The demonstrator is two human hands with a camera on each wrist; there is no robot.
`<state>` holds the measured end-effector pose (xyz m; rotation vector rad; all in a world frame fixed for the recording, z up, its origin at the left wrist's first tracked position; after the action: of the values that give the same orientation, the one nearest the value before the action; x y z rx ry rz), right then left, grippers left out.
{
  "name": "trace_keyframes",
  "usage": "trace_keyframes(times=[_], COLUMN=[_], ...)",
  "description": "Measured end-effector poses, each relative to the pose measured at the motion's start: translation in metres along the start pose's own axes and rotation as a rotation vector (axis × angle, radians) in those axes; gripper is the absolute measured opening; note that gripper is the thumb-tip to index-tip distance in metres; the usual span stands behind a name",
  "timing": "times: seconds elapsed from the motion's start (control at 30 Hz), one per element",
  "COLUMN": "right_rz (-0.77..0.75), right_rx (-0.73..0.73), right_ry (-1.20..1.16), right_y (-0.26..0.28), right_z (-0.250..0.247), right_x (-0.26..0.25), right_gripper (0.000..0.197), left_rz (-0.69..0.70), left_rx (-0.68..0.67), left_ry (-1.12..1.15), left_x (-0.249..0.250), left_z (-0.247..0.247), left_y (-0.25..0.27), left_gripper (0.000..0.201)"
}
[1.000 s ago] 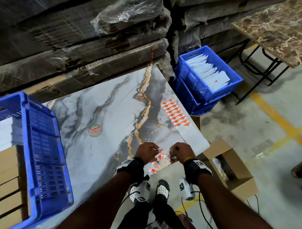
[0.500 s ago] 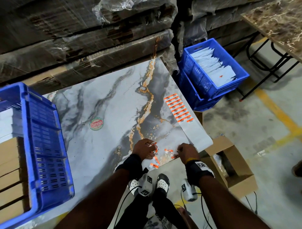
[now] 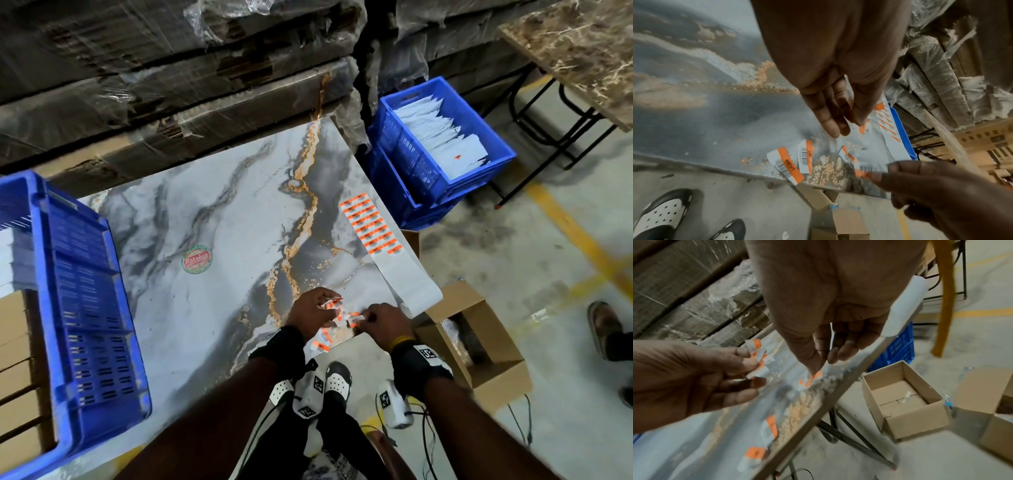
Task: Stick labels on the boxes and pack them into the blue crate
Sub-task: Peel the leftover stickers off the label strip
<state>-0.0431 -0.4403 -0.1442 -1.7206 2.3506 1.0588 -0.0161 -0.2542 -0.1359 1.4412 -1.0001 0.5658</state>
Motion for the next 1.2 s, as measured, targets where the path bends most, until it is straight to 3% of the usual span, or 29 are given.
trace_keyframes(times=[0.13,0.23,0.37,0.43,0.5,0.6,0.67,0.83,1.03,1.2], right_rz=[-0.088,-0.097,-0.010,0.066,0.086,0.130,0.172,0.196,0.347,0.261], right_rx=[-0.062,-0.150,-0.137,-0.127,-0.065,0.069,0.093,0.168,0.230,0.193], right_ry=[-0.244,-0.402,-0.585,-0.642,-0.488,-0.036,0.050,0.032,-0.153,-0.264], right_y=[-0.003,-0.008,-0.013,-0.015,-0.019,-0.017,-0.011,-0.003,-0.010,-0.006], right_z=[-0.016,-0.019,-0.014,-0.007,-0.001,0.007,0.015,0.037,0.042,0.031], right_x=[-0.017,-0.024,-0.023,-0.018,-0.011,0.000,0.001,-0.009,-0.005,-0.016], right_gripper=[0.019,0.024,0.005,0.013,0.012,0.020,0.023,0.028,0.020,0.022], left_rz=[0.119,0.049,0.020,0.024,0.031,0.031,0.028,0.025,-0.020,-0.070], left_rx=[-0.065,-0.058,-0.014,0.033,0.074,0.113,0.132,0.129,0.104,0.030], left_ry=[-0.059,0.036,0.107,0.107,0.097,0.062,0.023,-0.004,0.037,0.035], left_x=[0.007,0.012,0.017,0.015,0.012,0.006,0.004,-0.002,-0.005,-0.008], left_z=[0.005,0.005,0.001,-0.002,-0.005,-0.008,-0.010,-0.012,-0.014,-0.014], left_y=[-0.003,-0.005,-0.009,-0.012,-0.013,-0.013,-0.012,-0.012,-0.012,-0.013], left_gripper=[0.026,0.024,0.022,0.021,0.022,0.024,0.021,0.020,0.017,0.021])
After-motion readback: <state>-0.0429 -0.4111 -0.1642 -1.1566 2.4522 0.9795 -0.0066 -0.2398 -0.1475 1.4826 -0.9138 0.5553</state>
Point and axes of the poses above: each hand's wrist, its own y-axis away from the middle knuckle, its own z-axis out of the palm, x = y × z, the point moved 2 cm from there along -y, towards the middle knuckle, and after that the axes turned 6 degrees about x, right-handed, at the moved point
